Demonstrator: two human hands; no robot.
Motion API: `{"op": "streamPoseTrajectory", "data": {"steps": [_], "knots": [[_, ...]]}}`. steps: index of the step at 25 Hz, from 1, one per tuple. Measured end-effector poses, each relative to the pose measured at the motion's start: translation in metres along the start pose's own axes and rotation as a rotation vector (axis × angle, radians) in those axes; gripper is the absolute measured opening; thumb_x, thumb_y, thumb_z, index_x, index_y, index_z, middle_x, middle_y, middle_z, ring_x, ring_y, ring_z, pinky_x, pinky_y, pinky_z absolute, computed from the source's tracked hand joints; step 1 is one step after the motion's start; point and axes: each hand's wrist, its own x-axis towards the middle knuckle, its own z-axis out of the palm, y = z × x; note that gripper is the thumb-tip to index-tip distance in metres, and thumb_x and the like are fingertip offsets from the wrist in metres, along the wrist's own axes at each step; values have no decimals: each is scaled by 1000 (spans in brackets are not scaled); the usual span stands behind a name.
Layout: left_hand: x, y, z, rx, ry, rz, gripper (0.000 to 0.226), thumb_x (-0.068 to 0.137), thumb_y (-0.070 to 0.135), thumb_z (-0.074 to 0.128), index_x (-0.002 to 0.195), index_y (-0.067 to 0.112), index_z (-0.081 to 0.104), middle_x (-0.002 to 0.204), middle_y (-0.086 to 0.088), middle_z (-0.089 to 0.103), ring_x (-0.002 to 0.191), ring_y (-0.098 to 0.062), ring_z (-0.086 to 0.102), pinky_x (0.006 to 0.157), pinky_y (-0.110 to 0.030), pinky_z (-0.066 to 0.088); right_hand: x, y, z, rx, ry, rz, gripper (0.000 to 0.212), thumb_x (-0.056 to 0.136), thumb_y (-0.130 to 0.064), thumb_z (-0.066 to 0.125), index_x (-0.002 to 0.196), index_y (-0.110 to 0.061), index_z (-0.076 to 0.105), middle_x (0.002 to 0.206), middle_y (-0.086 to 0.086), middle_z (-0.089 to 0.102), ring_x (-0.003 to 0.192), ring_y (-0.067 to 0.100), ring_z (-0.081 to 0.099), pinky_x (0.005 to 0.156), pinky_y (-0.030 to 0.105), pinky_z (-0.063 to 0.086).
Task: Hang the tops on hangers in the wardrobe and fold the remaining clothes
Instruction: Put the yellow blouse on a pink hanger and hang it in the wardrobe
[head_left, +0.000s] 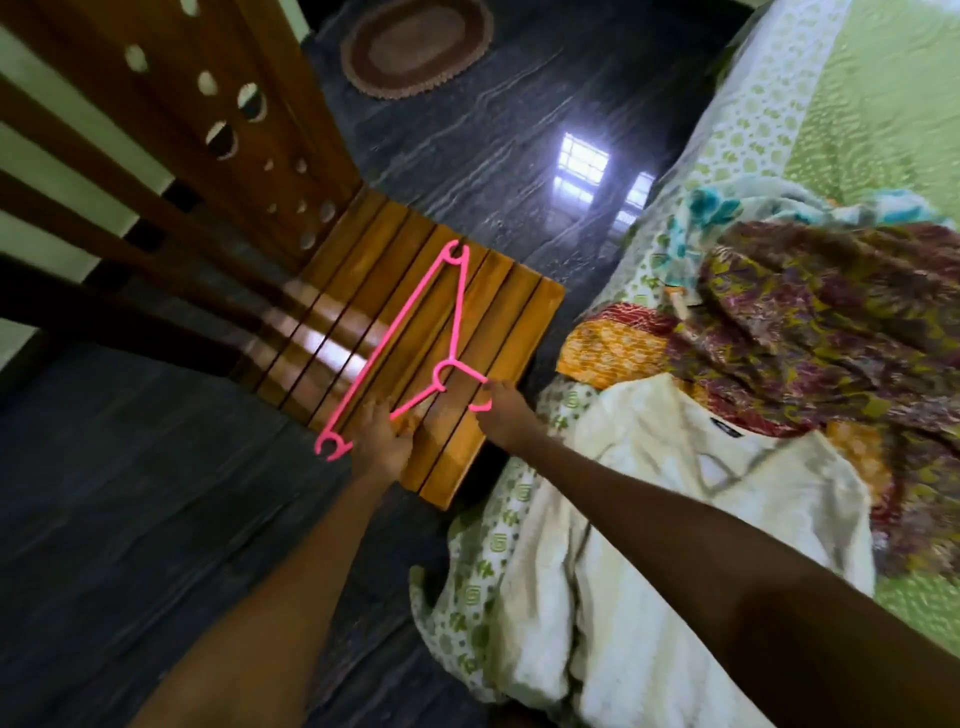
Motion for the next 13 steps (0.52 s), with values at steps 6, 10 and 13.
{"op": "streamPoseTrajectory", "data": {"steps": [6, 10, 13], "knots": [[62, -54, -9, 238, 67, -127, 72, 93, 22, 53, 148, 2, 11, 156, -17, 9, 142, -32, 14, 114, -38, 15, 47, -5, 35, -348, -14, 70, 71, 90, -20, 53, 147, -5, 14, 150, 12, 22, 137, 32, 22, 105, 48, 31], [61, -63, 3, 282, 165, -67, 55, 94, 15, 48, 141, -2, 28, 144, -24, 29, 127, -40, 33, 105, -46, 31, 38, 8, 50, -69, 8, 108, 38, 88, -7, 55, 124, -1, 45, 125, 21, 51, 115, 34, 51, 83, 34, 41], [52, -68, 4, 195, 82, -37, 39, 94, 16, 49, 128, -2, 44, 131, -27, 40, 115, -43, 45, 96, -48, 39, 22, 8, 45, 234, -23, 67, 19, 92, -11, 55, 101, 3, 64, 77, 19, 60, 68, 20, 56, 58, 32, 34]]}}
